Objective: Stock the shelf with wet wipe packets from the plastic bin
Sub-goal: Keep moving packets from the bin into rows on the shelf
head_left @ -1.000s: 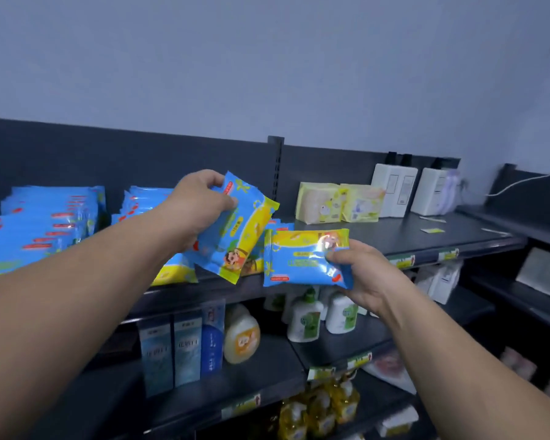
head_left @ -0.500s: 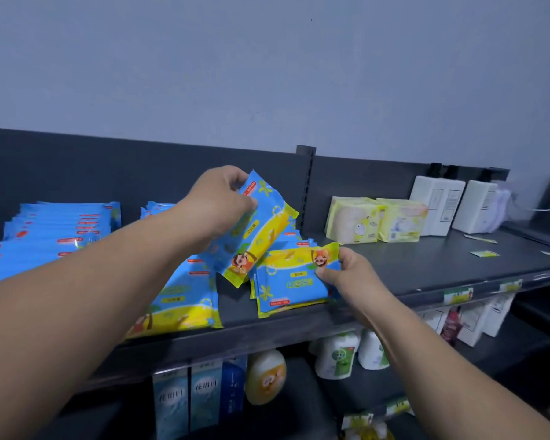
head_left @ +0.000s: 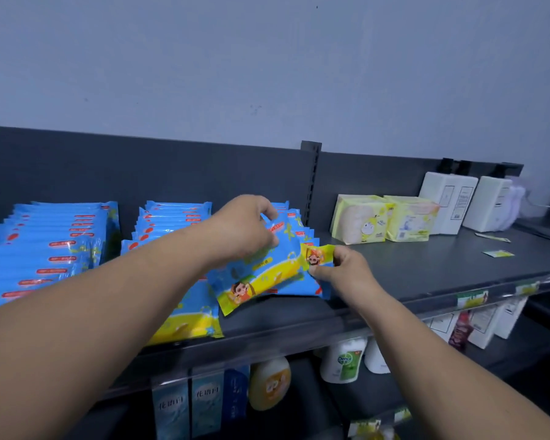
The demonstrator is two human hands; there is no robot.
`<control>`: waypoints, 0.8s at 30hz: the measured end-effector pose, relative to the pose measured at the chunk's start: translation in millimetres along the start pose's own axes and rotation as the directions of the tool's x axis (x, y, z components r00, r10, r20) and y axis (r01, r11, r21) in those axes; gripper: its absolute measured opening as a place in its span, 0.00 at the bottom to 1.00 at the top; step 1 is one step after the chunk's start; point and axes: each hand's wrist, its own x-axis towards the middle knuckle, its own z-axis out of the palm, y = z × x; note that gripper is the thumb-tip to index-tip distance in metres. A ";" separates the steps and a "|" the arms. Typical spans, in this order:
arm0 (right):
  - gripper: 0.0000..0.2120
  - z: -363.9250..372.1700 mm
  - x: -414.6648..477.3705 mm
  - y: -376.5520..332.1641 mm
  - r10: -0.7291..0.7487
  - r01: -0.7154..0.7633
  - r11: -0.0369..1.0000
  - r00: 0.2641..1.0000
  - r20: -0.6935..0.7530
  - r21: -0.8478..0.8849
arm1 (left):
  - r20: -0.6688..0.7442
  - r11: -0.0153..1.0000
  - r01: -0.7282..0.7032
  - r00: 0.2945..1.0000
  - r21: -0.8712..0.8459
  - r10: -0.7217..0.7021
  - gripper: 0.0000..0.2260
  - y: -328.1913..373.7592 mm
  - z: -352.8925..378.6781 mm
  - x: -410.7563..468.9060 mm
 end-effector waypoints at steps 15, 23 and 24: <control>0.19 -26.8 -13.8 -0.7 0.182 -0.170 0.958 0.983 -0.035 0.233 | 0.062 0.951 -0.176 0.984 0.255 0.165 0.12 7.7 66.4 15.0; 0.16 -39.7 -31.7 1.6 0.115 -0.095 0.983 0.986 -0.120 0.160 | 0.007 0.933 -0.174 0.983 0.314 0.181 0.19 3.6 65.4 11.1; 0.16 -41.1 -33.8 2.1 0.102 -0.085 0.988 0.987 -0.127 0.130 | 0.002 0.931 -0.180 0.982 0.317 0.189 0.19 4.7 65.5 9.0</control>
